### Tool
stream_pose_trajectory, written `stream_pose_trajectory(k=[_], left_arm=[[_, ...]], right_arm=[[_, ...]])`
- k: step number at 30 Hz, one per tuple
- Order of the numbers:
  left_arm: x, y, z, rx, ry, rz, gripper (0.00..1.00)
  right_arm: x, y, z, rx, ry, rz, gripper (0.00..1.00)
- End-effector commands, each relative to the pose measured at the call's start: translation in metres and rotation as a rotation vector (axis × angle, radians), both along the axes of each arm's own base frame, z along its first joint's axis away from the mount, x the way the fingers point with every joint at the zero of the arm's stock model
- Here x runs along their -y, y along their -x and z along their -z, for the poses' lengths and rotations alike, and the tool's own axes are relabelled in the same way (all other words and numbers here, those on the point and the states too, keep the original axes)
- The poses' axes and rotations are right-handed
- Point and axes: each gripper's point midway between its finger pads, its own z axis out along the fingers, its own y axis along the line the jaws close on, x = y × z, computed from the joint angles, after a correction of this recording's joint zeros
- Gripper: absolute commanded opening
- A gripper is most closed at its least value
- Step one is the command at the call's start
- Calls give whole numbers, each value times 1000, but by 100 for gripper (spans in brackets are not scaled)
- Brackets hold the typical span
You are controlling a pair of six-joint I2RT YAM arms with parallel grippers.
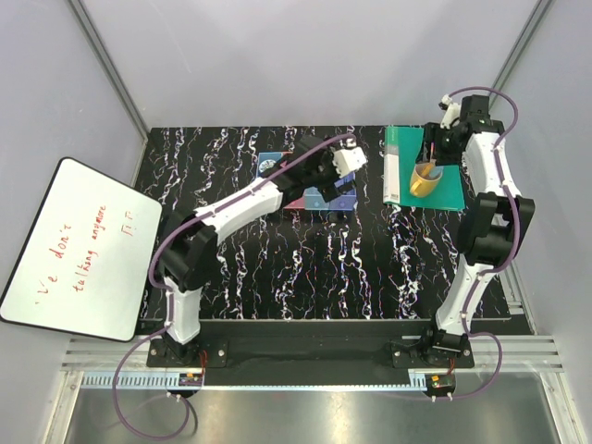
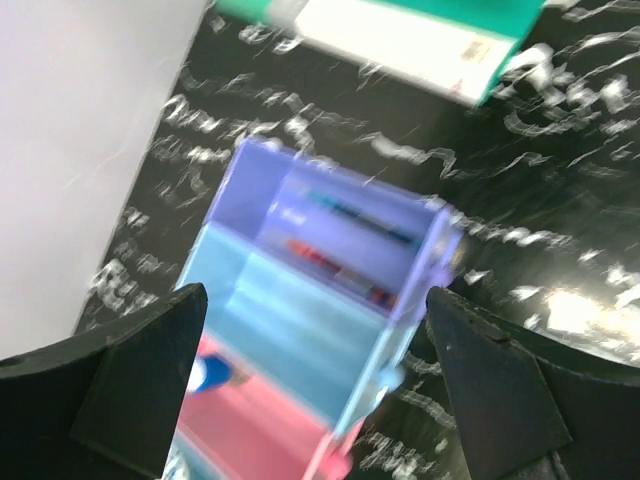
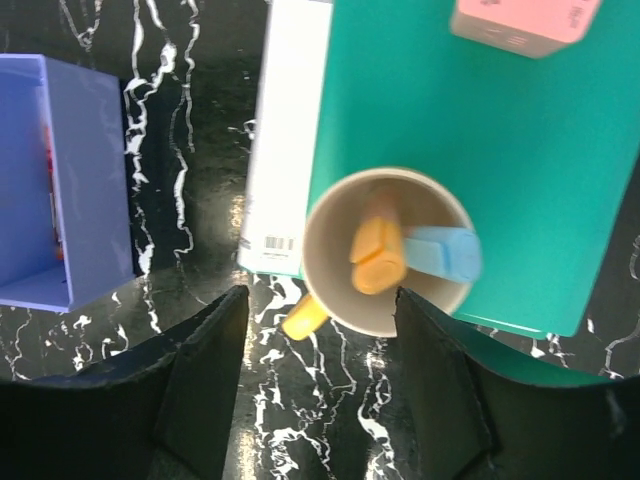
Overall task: Sort the stationery into containers
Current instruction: Pick up the pen from the storage box.
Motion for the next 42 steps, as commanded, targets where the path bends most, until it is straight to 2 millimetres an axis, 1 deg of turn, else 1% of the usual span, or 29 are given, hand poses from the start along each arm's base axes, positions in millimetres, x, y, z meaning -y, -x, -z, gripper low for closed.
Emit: stream_pose_trajectory(k=[1,2,3,5,7,8,9,11,12,13,14,19,25,29,33,34,36,37,42], left_arm=[[-39,-8,-37,71,-36,-75,99],[-43,-8,-38,69,-39,-80,99],[-53,-9,-41,62,-41,-97,99],[-65,-12,-43,49,-40,-121,99],[-73,-9,-43,33,-46,-130,99],[-80,-11,-43,27,-44,-141,99],[-84,-8,-41,17,-51,-141,99],[-90,-9,-40,15,-58,-147,99],[-93,-8,-39,12,-62,-149,99],[-94,-9,-39,10,-60,-150,99],[-96,-10,-40,10,-60,-157,99],[-96,-12,-43,9,-50,-161,99],[-98,-13,-44,11,-56,-162,99],[-101,-15,-45,11,-59,-166,99],[-103,-15,-46,12,-60,-168,99],[-104,-16,-47,15,-61,-168,99],[-105,-16,-49,18,-60,-167,99],[-106,-17,-50,22,-62,-170,99],[-109,-17,-48,23,-71,-170,99]], right_arm=[[-13,-9,-7,29,0,-24,66],[-14,-8,-3,20,5,-28,66],[-13,-9,-1,20,14,-23,65],[-10,-6,5,6,27,-19,65],[-5,-7,8,4,50,-7,64],[-3,-8,8,9,60,-4,64],[-1,-9,7,12,70,2,64],[0,-14,0,34,77,4,64],[1,-16,-1,38,77,4,64],[0,-20,-7,54,78,3,64],[0,-22,-8,61,76,1,64],[4,-31,-7,73,98,-1,65],[13,-32,9,45,150,6,66],[14,-31,14,36,152,2,66],[15,-26,19,18,162,2,65],[15,-22,25,4,165,-1,65],[15,-18,27,-5,168,-4,65],[15,-14,33,-22,166,-7,64],[13,-6,38,-40,162,-8,62]])
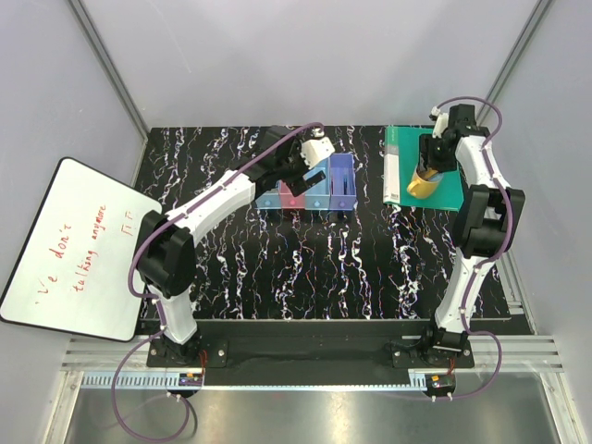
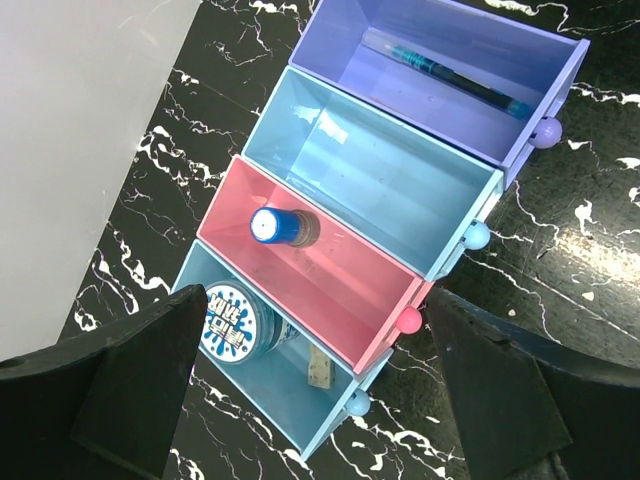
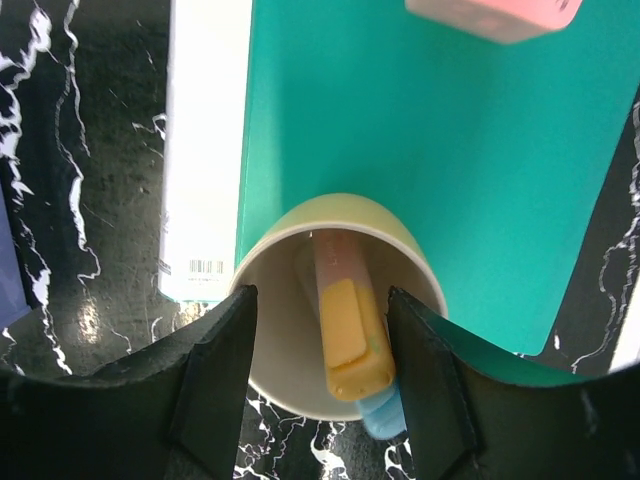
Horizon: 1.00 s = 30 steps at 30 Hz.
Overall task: Sort the stationery into containers
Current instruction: Pick up the pen from the storage box.
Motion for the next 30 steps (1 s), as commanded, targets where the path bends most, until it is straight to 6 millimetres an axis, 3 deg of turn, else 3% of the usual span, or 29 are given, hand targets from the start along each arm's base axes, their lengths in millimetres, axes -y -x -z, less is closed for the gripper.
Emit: stream_pose_trajectory(k=[1,7,15,20,30], left_arm=[[-6,-4,-40,83,35,-2,99],[-8,-4,-39,82,34,-1,99],[-7,-5,-43,89,41,1,99],[-6,-5,-45,89,48,1,99],[-5,-3,-52,92,65,2,99]], right_arm=[[3,7,-12,16,26,1,62],[4,13,-12,7,37,0,59],[4,17,-16,8,46,-1,32],[6,13,-22,23,56,-1,22],[7,3,-58,101,78,0,6]])
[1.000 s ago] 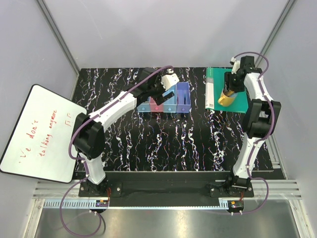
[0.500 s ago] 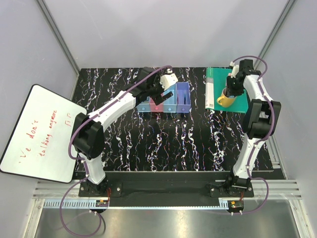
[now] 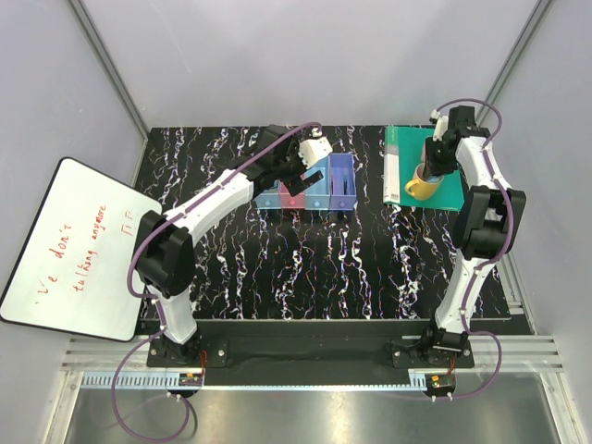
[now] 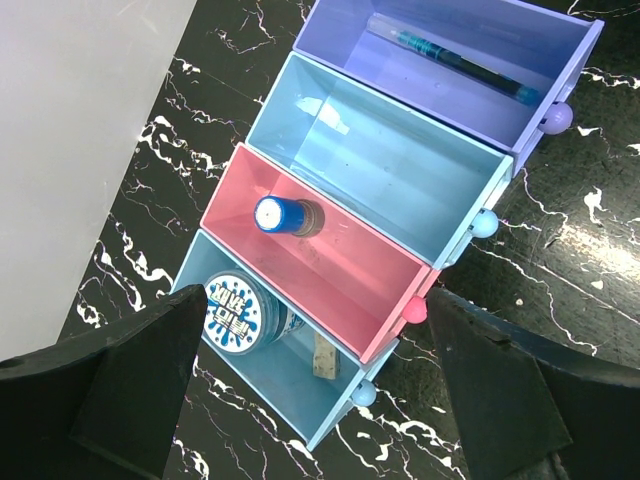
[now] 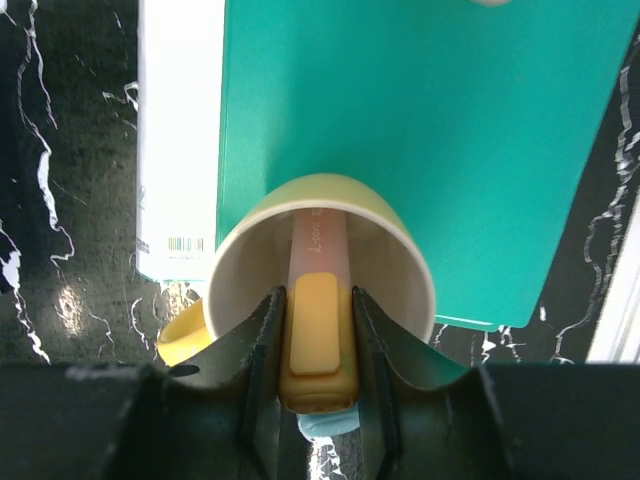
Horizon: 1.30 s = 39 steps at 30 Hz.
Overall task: Sort the stationery into containers
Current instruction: Pick up the pen from the storage box.
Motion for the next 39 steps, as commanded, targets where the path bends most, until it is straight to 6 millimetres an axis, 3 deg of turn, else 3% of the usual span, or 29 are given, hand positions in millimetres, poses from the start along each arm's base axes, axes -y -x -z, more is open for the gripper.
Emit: stream_pose_trajectory(k=[1,10,16,22,28,32,33,37,39], left_arm=[[1,-2,-54,98,78,4,99],[1,6,-60,99,86,6,99],[-5,12,-63,100,82,-6,99],[-19,27,-60,83,69,-36,99],[-38,42,-66,97,43,-68,99],[-55,49,-69,113,22,-112,99],[-58,50,-68,117,17,-121,99],[-71,44,-67,133,25,-187,99],[-78,37,-72,150,43,-239,99]], right_arm=[[1,-13,-71,160,42,-8,4],[4,-13,-101,217,76,-10,1],[1,-15,-141,308,88,-19,0],[-17,-6,-179,380,97,-62,0],[-48,5,-213,429,73,-140,0],[-78,16,-219,413,1,-227,0],[-94,19,-221,414,-13,-267,0],[-143,28,-211,382,-50,-397,0],[-157,25,-200,357,-53,-422,0]])
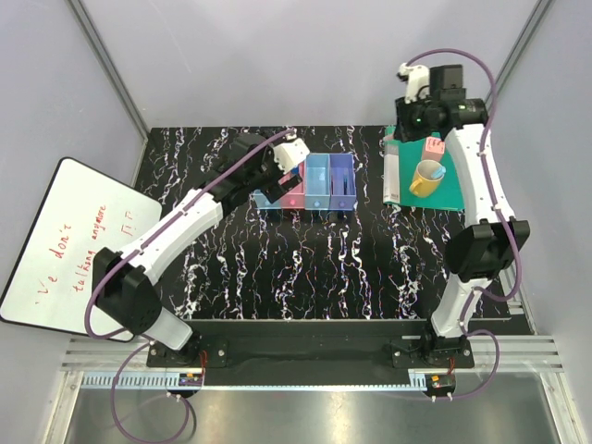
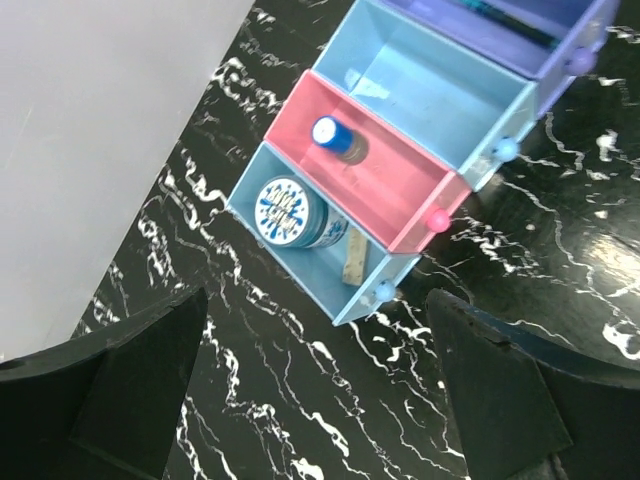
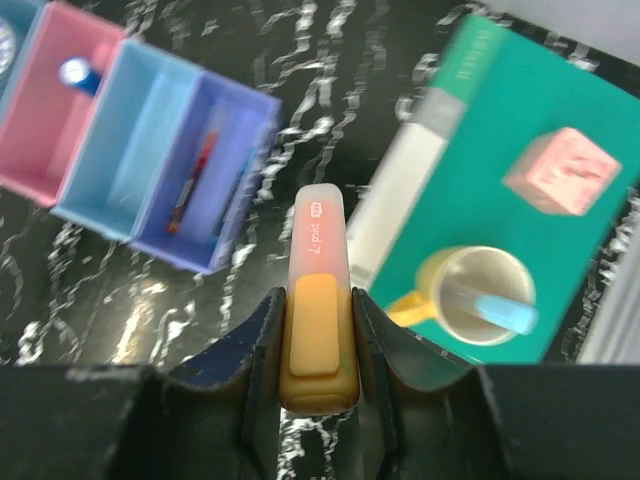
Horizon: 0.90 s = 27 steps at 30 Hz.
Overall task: Sort the stationery into containers
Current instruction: Place the pen in the storage box.
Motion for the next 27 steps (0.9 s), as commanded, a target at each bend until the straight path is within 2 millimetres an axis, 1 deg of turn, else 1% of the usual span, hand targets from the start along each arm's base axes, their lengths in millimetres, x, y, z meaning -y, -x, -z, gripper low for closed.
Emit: stream_pose_trajectory(k=[1,2,4,5,6,7,8,10,11,13,14,15,16,17,18,19,20,21,22,23,27], left_arm=[[-24,-17,-24,73,69,-149,99],[-29,-20,-27,75,83,-173,99],[-40,-24,-31,68,123,-227,99],[-43,-25,-31,67,127,-239,99],[-47,-26,-33,72,129,-253,99],[-52,-24,-35,76,130,-264,99],[-55,-23,-35,78,126,-268,99],[-63,-19,-36,87,111,-283,99],[-65,-17,-36,90,106,-287,99],[-71,-12,-36,92,94,-288,99],[-73,-10,-36,92,90,-289,99],[-75,-8,-35,91,85,-287,99],[-78,-5,-35,94,75,-284,99],[-80,-4,-36,96,73,-285,99],[-80,-3,-36,95,71,-283,99],[-83,-1,-35,94,67,-285,99],[-83,0,-34,92,63,-282,99],[-83,1,-33,88,64,-278,99],[-85,1,-31,85,57,-280,99],[-85,1,-30,83,53,-278,99],[-85,-1,-28,77,49,-268,99]], right_arm=[[-55,13,-8,8,-19,-151,0],[-61,11,0,-9,-15,-158,0],[-74,7,7,-13,-8,-179,0],[-85,3,18,-31,2,-192,0],[-92,-1,19,-26,1,-195,0],[-97,-4,22,-28,-4,-195,0],[-107,-8,35,-48,6,-206,0],[-116,-14,39,-44,3,-209,0],[-121,-19,53,-67,8,-212,0],[-134,-24,64,-78,8,-226,0],[-139,-28,81,-105,14,-229,0],[-149,-30,81,-98,14,-245,0],[-154,-32,85,-98,17,-255,0],[-159,-36,99,-119,23,-260,0],[-166,-40,96,-100,19,-269,0],[-172,-41,99,-99,20,-278,0],[-178,-42,109,-113,23,-286,0],[-181,-45,109,-107,22,-289,0],[-187,-44,111,-105,22,-300,0],[-190,-44,120,-121,24,-303,0],[-200,-37,133,-148,33,-324,0]])
